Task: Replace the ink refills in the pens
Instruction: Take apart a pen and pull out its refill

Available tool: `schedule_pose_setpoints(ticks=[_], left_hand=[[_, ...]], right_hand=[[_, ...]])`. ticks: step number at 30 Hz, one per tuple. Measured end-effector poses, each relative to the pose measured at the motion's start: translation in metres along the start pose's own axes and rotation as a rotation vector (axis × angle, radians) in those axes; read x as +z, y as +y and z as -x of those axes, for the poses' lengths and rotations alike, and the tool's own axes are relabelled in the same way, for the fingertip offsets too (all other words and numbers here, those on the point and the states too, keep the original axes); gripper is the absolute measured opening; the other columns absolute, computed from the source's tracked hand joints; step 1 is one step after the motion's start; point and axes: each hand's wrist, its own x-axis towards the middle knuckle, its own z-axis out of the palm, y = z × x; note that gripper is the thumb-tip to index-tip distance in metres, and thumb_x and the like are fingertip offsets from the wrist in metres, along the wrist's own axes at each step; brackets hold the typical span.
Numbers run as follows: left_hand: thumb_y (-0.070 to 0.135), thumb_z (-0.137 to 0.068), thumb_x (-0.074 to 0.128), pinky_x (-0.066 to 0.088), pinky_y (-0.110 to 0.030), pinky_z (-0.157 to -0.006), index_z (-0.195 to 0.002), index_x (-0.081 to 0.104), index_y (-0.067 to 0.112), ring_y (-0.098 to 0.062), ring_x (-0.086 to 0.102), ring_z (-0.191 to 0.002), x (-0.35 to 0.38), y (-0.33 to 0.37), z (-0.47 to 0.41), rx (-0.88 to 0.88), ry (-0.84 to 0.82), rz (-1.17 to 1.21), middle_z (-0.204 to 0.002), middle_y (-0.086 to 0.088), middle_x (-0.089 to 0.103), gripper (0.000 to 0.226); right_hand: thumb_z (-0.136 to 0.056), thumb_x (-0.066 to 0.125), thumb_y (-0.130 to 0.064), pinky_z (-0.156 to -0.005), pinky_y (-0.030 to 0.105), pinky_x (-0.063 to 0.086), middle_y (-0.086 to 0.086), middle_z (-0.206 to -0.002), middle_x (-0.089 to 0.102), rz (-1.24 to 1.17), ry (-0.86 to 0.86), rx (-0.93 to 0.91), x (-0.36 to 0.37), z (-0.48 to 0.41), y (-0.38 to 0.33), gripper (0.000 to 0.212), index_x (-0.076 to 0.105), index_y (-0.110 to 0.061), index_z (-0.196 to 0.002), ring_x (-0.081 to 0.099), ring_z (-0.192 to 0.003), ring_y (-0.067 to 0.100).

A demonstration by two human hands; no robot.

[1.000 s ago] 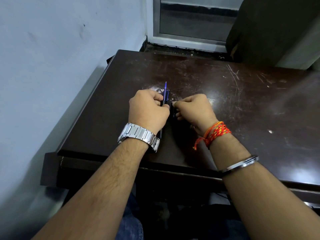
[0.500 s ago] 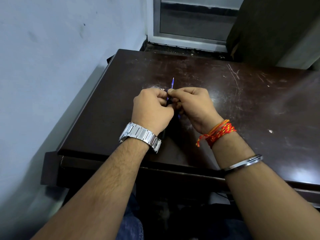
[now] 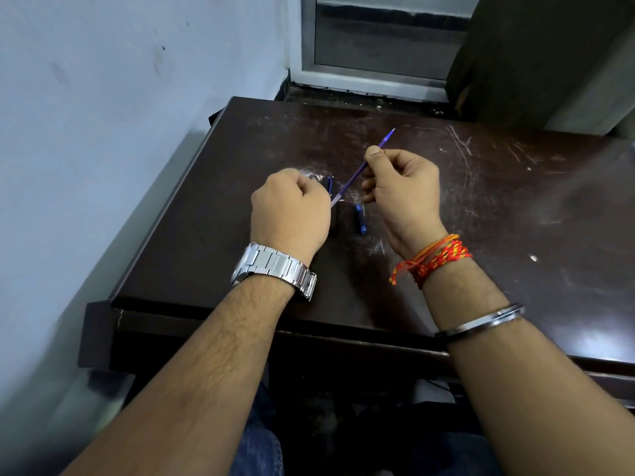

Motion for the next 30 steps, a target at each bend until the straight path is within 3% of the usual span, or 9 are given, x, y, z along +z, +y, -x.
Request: schedule_pose_setpoints(ticks=[4,9,13,16,19,22,26,30], left_hand=[[0.029,-0.079,0.069,0.038,-0.003,-0.047,-0.07,0.073,0.024,0.002,0.058,-0.057,0.001,0.002,0.005,0.12,-0.104,0.028,-0.057,0.015,0.062,0.011],[0.021,-0.076,0.076,0.037,0.003,-0.053,-0.078,0.077,0.02,0.005,0.055,-0.055,0.003,-0.005,0.0,0.168,-0.119,-0.009,-0.056,0.018,0.058,0.003],[0.02,-0.076,0.074,0.032,-0.001,-0.046,-0.075,0.077,0.02,-0.008,0.056,-0.063,0.002,-0.01,-0.005,0.118,-0.083,-0.102,-0.056,0.016,0.055,0.004],[0.016,-0.076,0.07,0.041,-0.016,-0.059,-0.072,0.075,0.017,-0.016,0.063,-0.078,0.0,-0.018,-0.013,-0.013,-0.076,-0.178,-0.073,0.007,0.066,0.006],[0.014,-0.074,0.069,0.044,-0.023,-0.06,-0.075,0.072,0.012,-0.023,0.065,-0.074,0.0,-0.023,-0.016,-0.111,-0.137,-0.274,-0.081,-0.005,0.07,0.004],[0.013,-0.072,0.067,0.047,-0.027,-0.058,-0.081,0.07,0.009,-0.024,0.065,-0.071,0.003,-0.025,-0.016,-0.138,-0.202,-0.323,-0.083,-0.008,0.069,0.01],[0.015,-0.071,0.067,0.05,-0.028,-0.057,-0.08,0.069,0.01,-0.026,0.066,-0.069,0.003,-0.023,-0.014,-0.142,-0.251,-0.33,-0.081,-0.008,0.068,0.01],[0.014,-0.072,0.065,0.052,-0.029,-0.061,-0.082,0.07,0.01,-0.026,0.066,-0.073,0.002,-0.022,-0.015,-0.153,-0.24,-0.307,-0.083,-0.008,0.068,0.012]], right_hand=[[-0.094,0.064,-0.022,-0.052,0.028,0.046,0.003,-0.06,0.061,0.083,-0.101,0.025,0.003,0.005,0.003,0.028,0.067,-0.013,-0.068,0.054,-0.051,0.01],[-0.095,0.064,-0.016,-0.044,0.02,0.045,-0.002,-0.053,0.059,0.028,-0.148,0.08,0.004,0.008,-0.001,0.031,0.066,-0.011,-0.064,0.052,-0.044,0.005],[-0.097,0.06,-0.022,-0.048,0.025,0.049,0.001,-0.059,0.066,0.11,-0.139,0.11,0.003,0.008,-0.005,0.032,0.068,-0.01,-0.069,0.059,-0.05,0.01],[-0.093,0.057,-0.028,-0.072,0.031,0.052,0.006,-0.072,0.069,0.636,0.009,-0.04,-0.012,0.002,-0.003,0.03,0.067,-0.008,-0.073,0.068,-0.076,0.025],[-0.089,0.057,-0.023,-0.081,0.028,0.047,0.023,-0.099,0.068,0.984,-0.079,-0.013,-0.015,0.007,0.002,0.024,0.067,-0.001,-0.091,0.065,-0.095,0.038],[-0.089,0.058,-0.018,-0.078,0.024,0.041,0.021,-0.109,0.067,1.014,-0.142,0.033,-0.009,0.009,0.005,0.023,0.067,0.0,-0.101,0.063,-0.101,0.038],[-0.088,0.064,-0.016,-0.074,0.02,0.041,0.017,-0.099,0.07,0.941,-0.194,-0.006,0.0,0.015,0.004,0.017,0.072,-0.003,-0.095,0.066,-0.096,0.031],[-0.089,0.065,-0.02,-0.08,0.02,0.046,0.015,-0.095,0.073,0.839,-0.214,-0.028,0.008,0.021,0.006,0.017,0.077,-0.008,-0.093,0.067,-0.095,0.027]])
